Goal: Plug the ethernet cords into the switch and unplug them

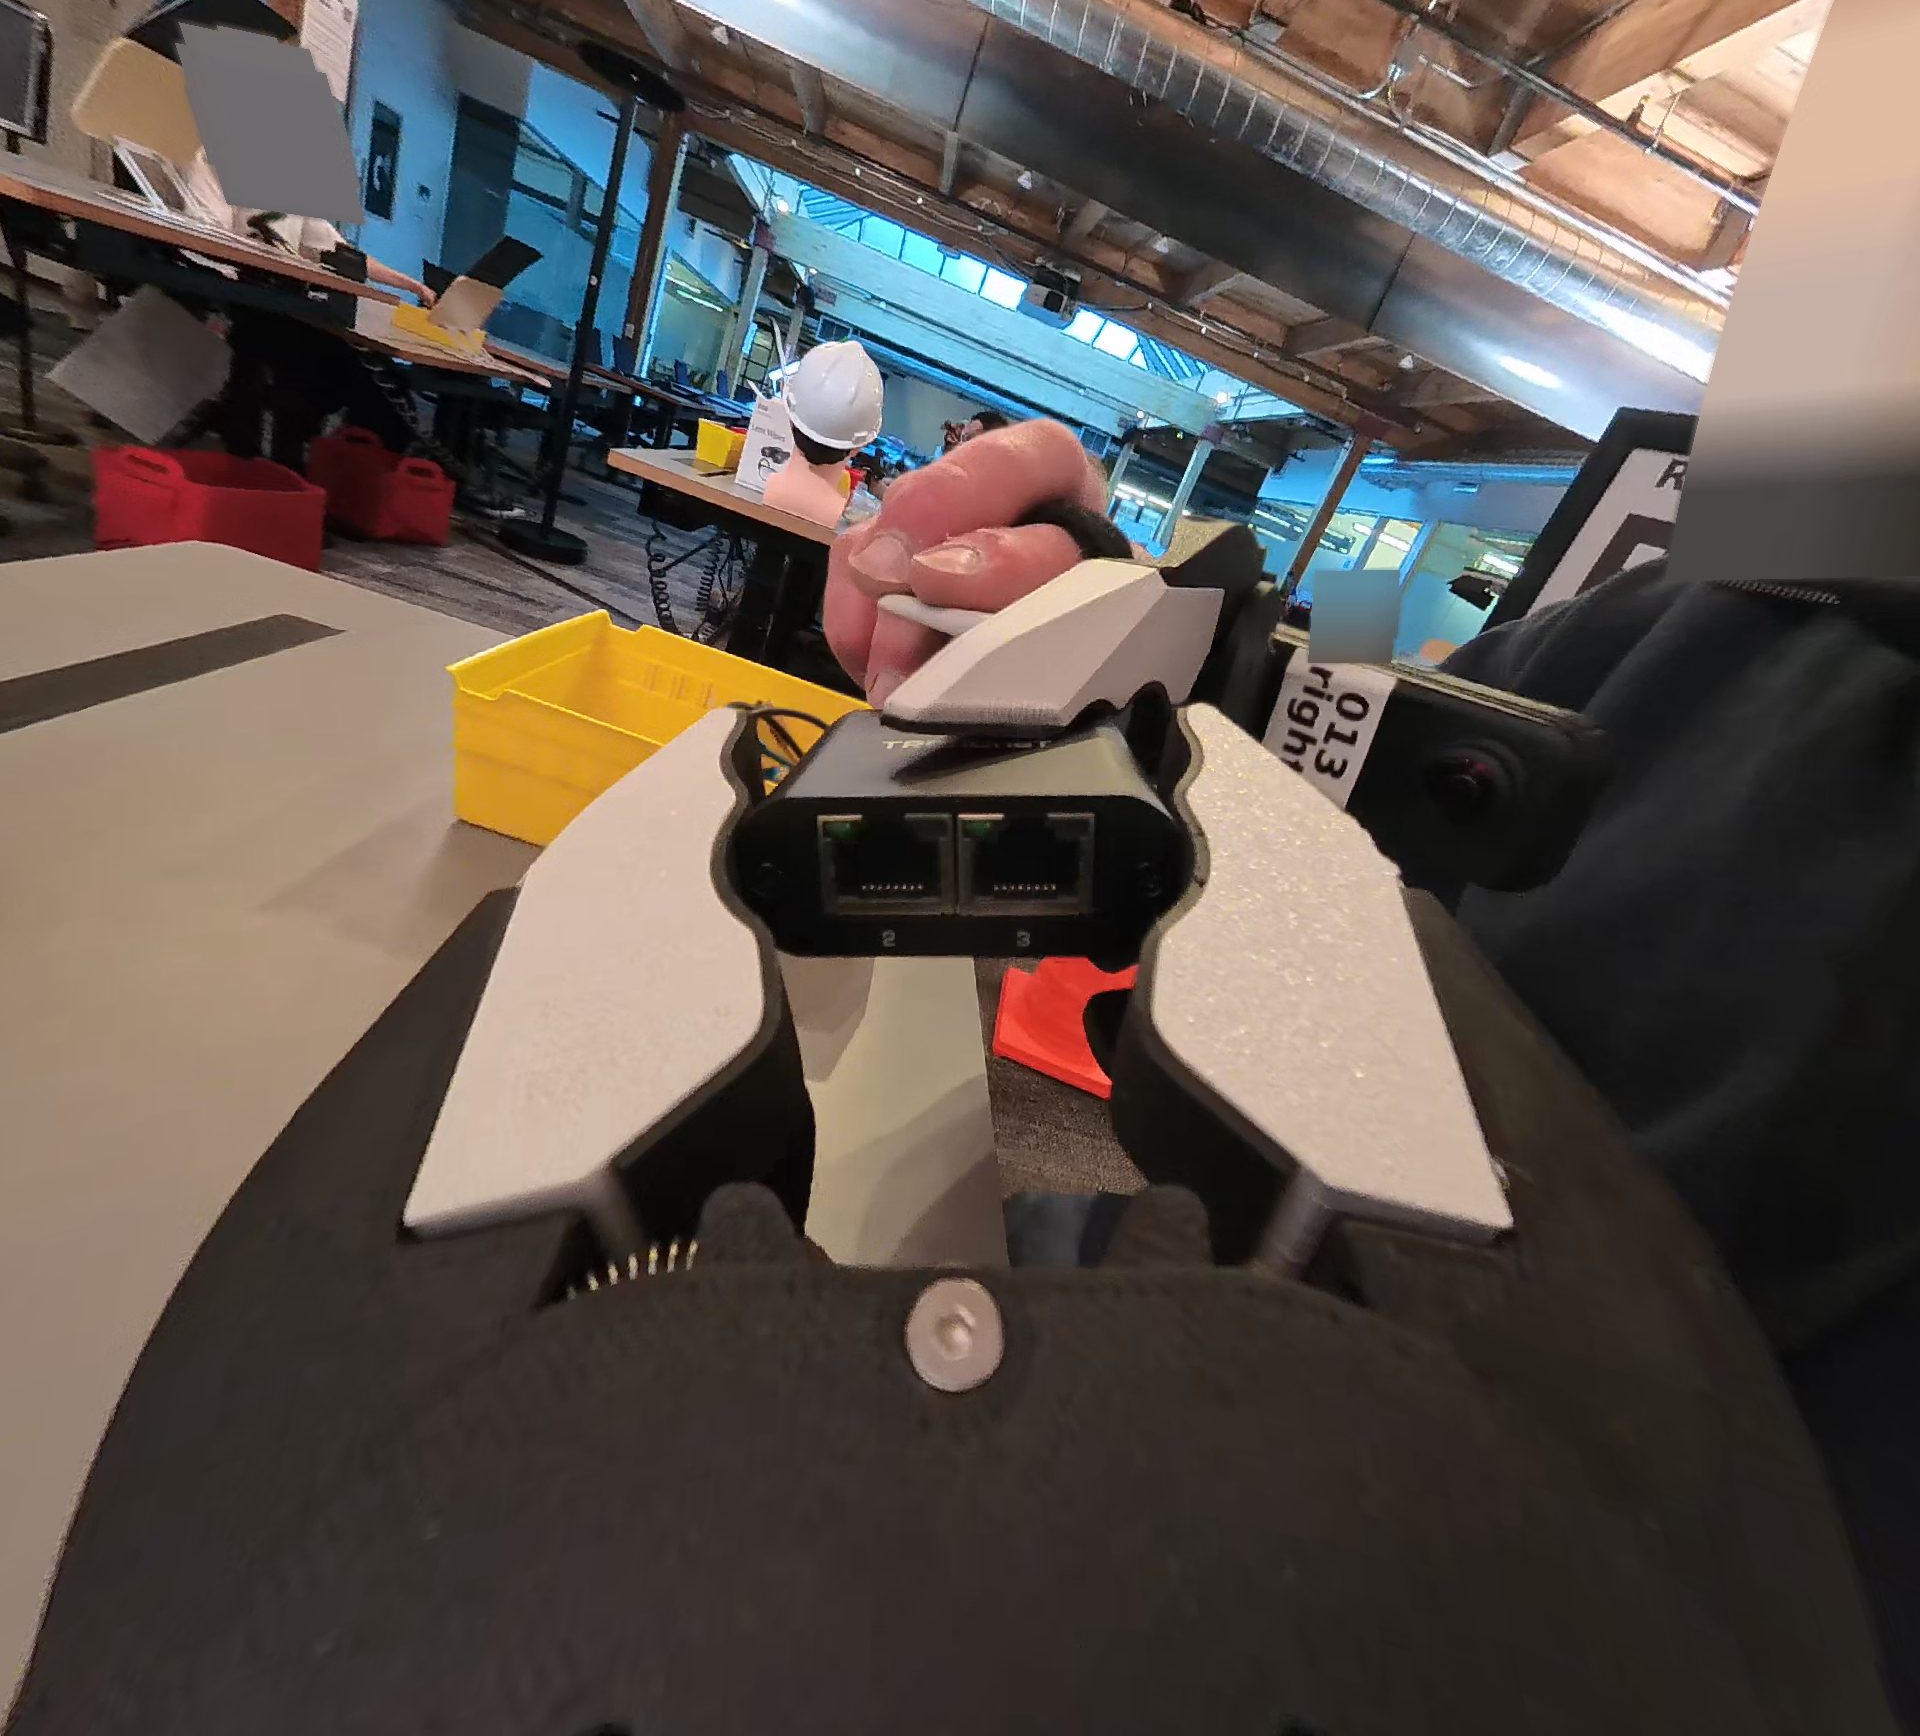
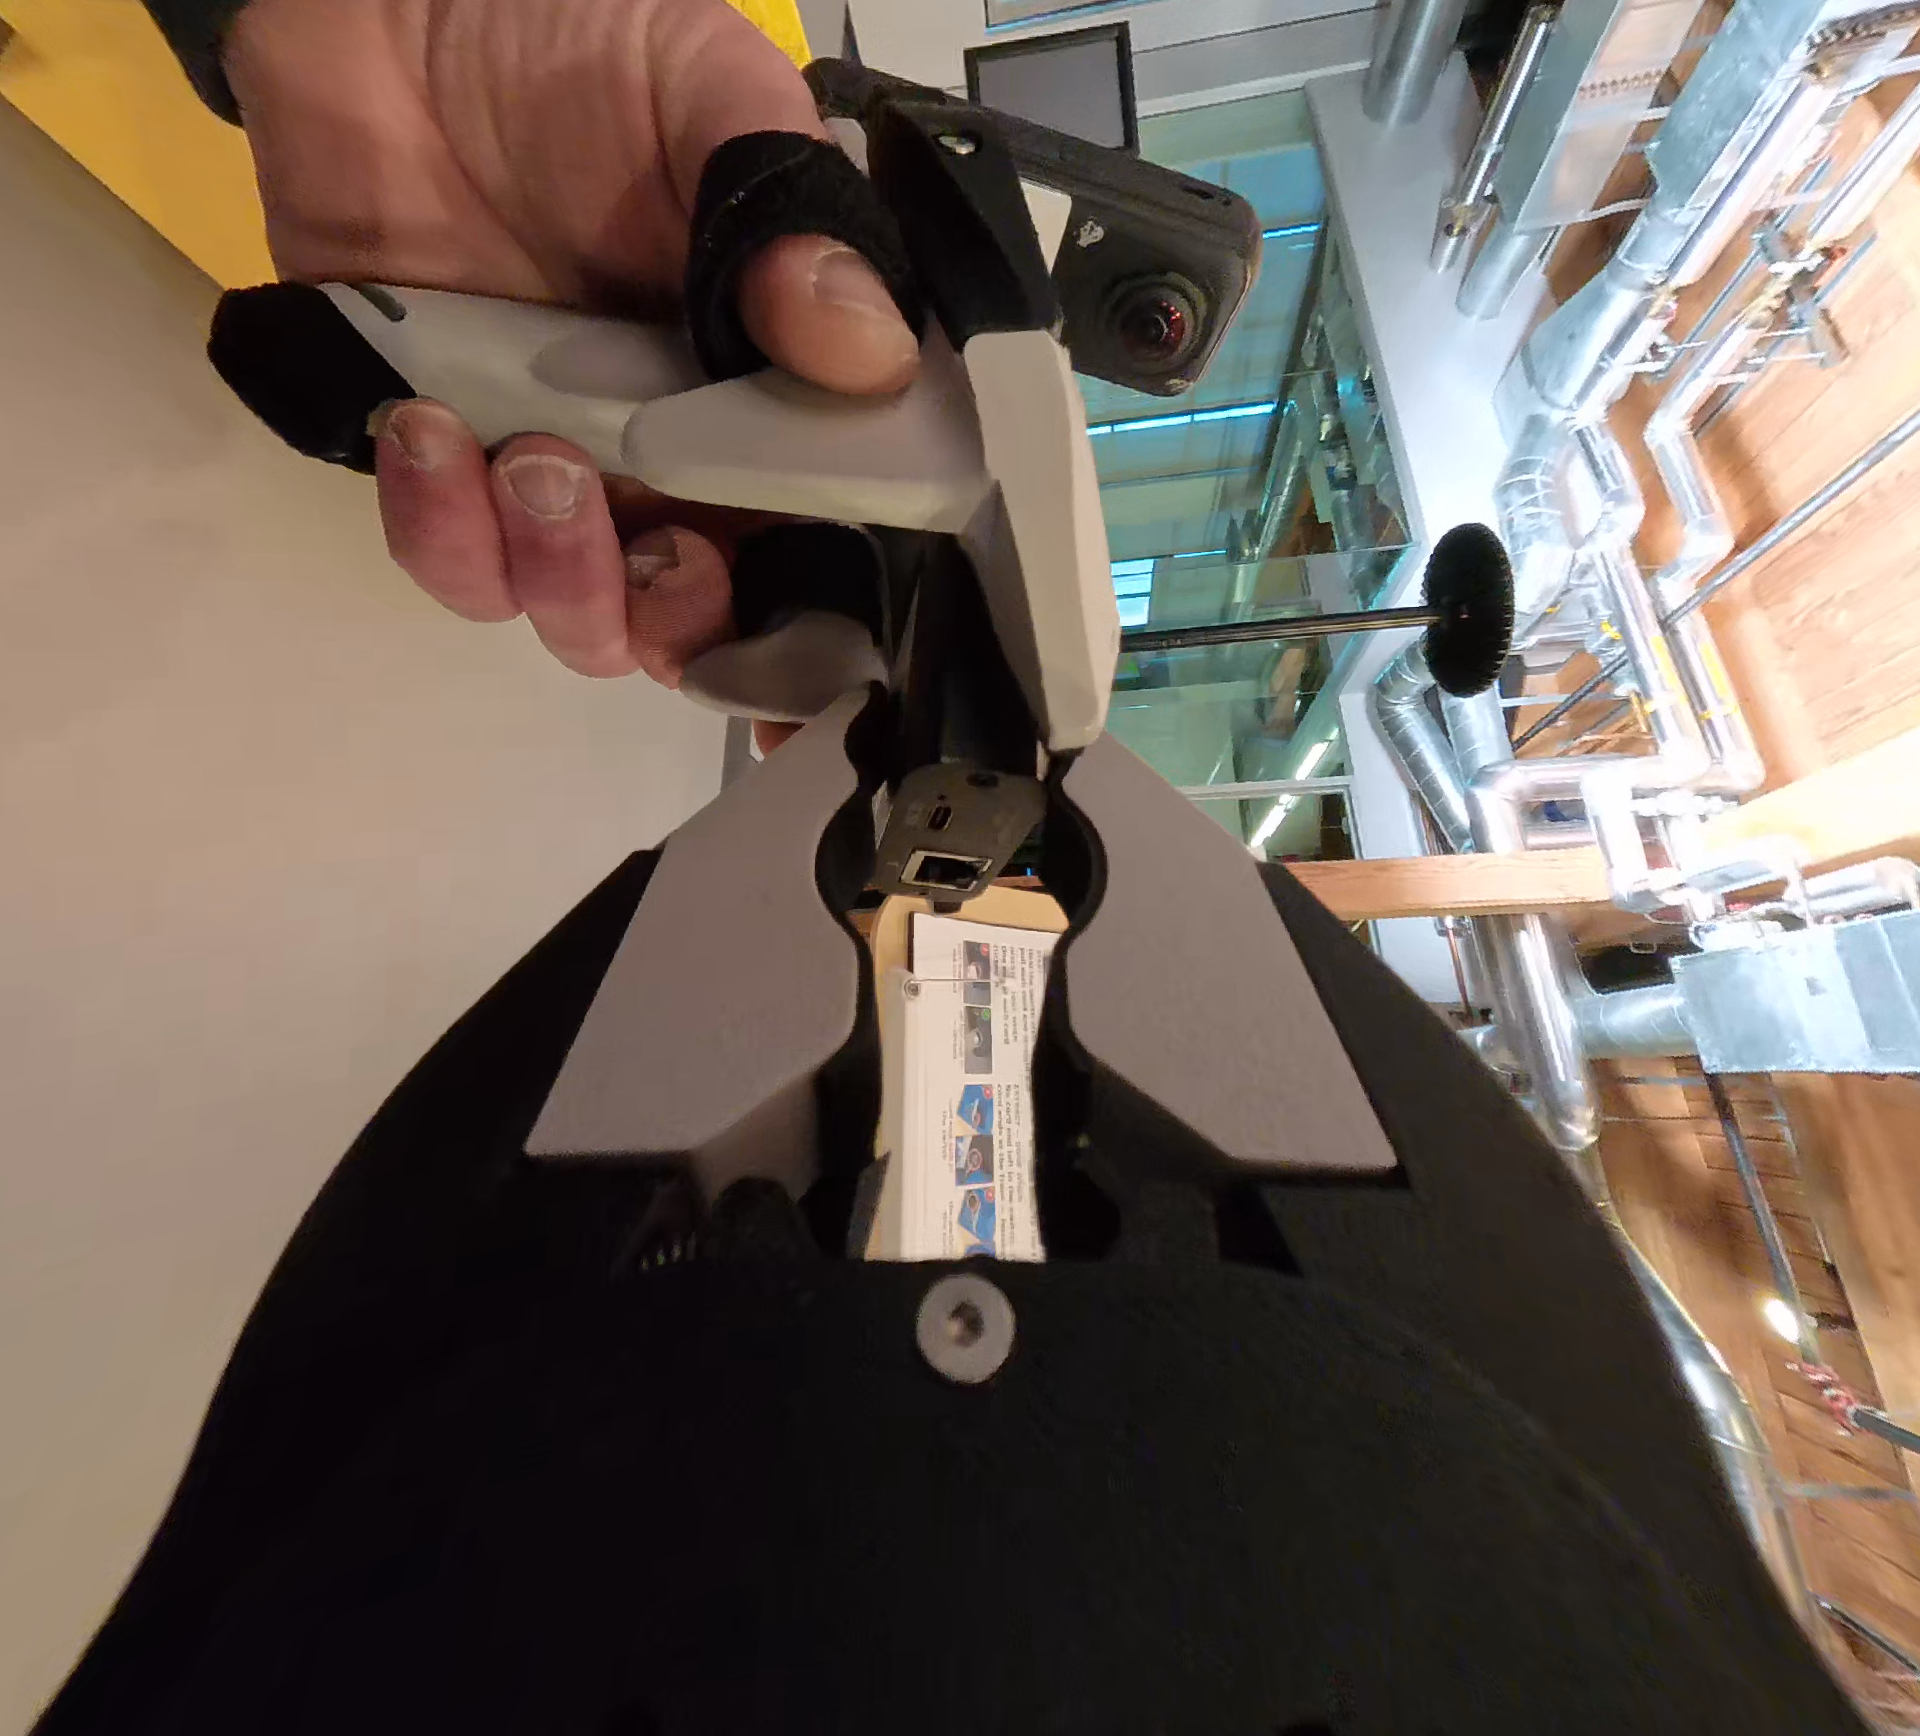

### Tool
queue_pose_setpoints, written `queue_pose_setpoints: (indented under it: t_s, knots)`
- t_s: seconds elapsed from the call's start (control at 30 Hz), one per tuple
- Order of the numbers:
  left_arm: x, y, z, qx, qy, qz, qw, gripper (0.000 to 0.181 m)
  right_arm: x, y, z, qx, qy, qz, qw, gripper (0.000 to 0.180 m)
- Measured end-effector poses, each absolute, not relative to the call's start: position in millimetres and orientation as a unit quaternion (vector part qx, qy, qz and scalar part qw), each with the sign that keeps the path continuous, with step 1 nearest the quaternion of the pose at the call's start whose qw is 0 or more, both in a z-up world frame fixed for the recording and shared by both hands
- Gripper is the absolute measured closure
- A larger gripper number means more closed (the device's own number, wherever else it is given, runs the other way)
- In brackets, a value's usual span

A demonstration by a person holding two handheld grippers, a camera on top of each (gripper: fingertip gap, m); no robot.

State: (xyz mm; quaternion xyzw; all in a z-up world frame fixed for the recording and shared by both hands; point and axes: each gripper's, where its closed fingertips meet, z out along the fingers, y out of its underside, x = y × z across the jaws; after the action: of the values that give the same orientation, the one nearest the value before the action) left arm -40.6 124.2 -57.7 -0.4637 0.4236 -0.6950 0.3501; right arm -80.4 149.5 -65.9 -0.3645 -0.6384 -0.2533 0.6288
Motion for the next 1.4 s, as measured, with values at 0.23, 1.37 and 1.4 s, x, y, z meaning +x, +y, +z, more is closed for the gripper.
queue_pose_setpoints:
  t_s: [0.23,1.37,1.4]
  knots:
    - [-39,120,-57,-0.457,0.433,-0.700,0.338,0.108,-78,147,-66,-0.396,-0.640,-0.217,0.622,0.157]
    - [-90,195,-27,-0.501,0.389,-0.593,0.497,0.173,311,184,-135,-0.811,-0.445,-0.275,0.263,0.157]
    - [-90,195,-28,-0.504,0.394,-0.583,0.500,0.172,336,179,-152,-0.827,-0.437,-0.274,0.222,0.156]
